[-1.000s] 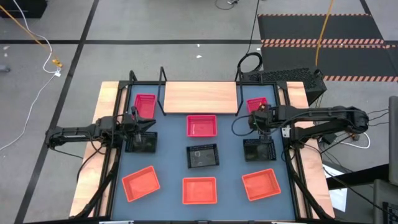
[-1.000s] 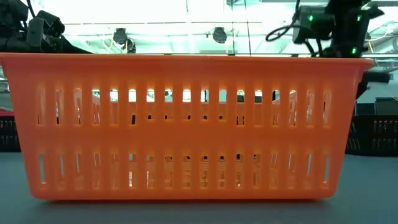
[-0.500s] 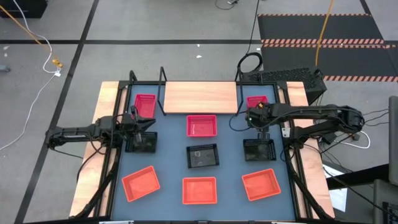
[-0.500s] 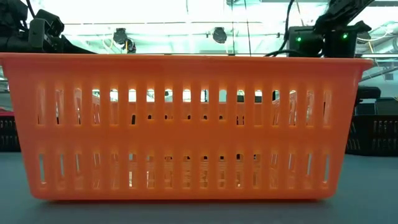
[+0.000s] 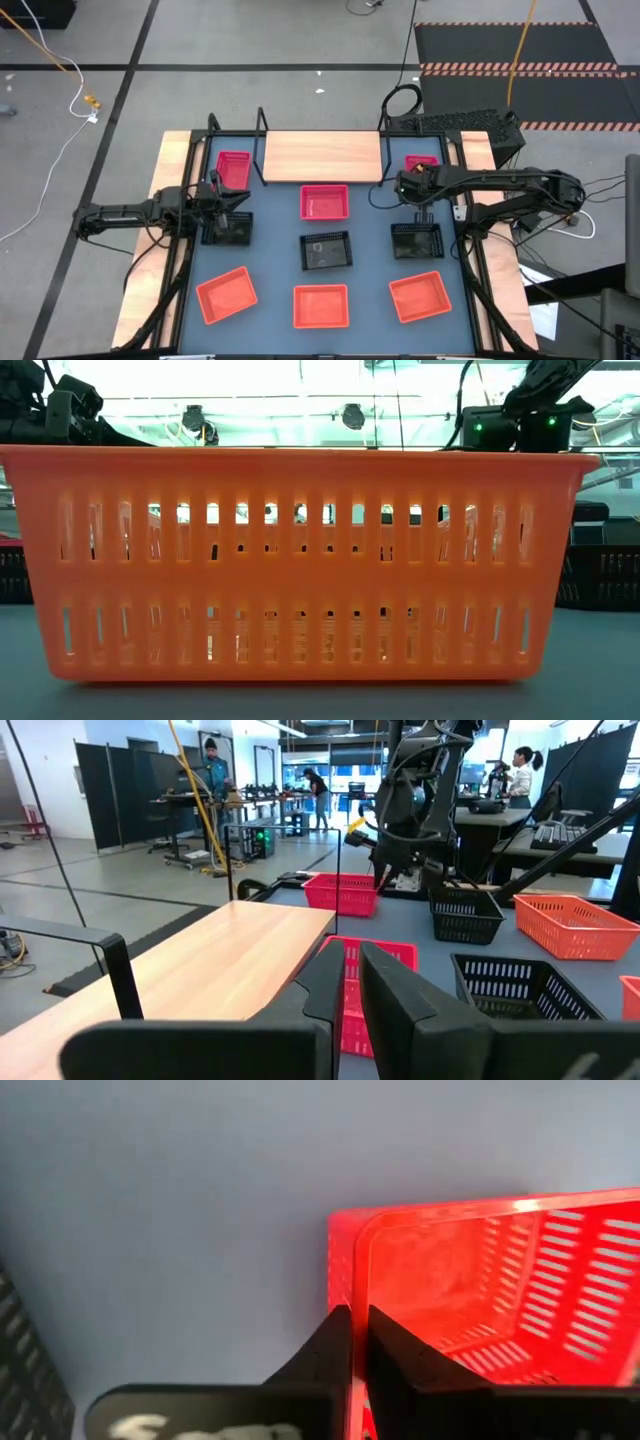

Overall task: Stack baskets on shelf by color
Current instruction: Put the top right red bin on the shelf

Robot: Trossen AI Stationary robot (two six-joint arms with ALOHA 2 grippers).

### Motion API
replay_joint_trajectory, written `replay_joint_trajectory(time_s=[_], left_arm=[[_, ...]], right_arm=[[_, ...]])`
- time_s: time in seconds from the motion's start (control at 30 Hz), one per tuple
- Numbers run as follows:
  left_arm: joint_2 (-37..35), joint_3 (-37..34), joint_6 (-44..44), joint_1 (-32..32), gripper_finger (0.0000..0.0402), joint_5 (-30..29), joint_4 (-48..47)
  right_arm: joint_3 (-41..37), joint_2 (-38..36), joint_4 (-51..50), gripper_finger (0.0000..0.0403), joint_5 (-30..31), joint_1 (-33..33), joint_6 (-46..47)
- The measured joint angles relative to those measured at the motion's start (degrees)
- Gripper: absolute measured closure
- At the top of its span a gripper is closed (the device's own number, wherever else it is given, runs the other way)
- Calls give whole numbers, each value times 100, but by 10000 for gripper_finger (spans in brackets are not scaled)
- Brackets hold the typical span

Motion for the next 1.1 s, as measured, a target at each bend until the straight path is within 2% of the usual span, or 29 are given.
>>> replay_joint_trajectory(time_s=[0.13,0.27,0.33,0.4,0.5,0.6,0.67,0.83,1.1], left_arm=[[0,0,-2,0,364,0,0],[0,0,-129,0,364,-307,-1],[0,0,-178,0,364,-449,-1],[0,0,-179,0,364,-496,-2],[0,0,-152,0,364,-496,-2],[-1,0,-132,0,364,-548,-2],[0,0,-129,0,364,-583,-2],[0,0,-125,0,364,-588,-4],[0,0,-157,0,364,-588,-23]], right_arm=[[337,-241,-454,397,1107,0,418],[941,-425,-798,397,2936,0,641],[1329,-469,-745,398,3627,-2,330],[1755,-470,-420,399,3933,-4,-229],[2258,-472,948,400,3777,-4,-1327],[2539,-345,2607,400,3071,-6,-2331],[2719,-96,3277,401,2699,-6,-2644],[3196,1003,3216,401,1727,-1,-2504],[3300,2621,2582,400,1622,83,-2092]])
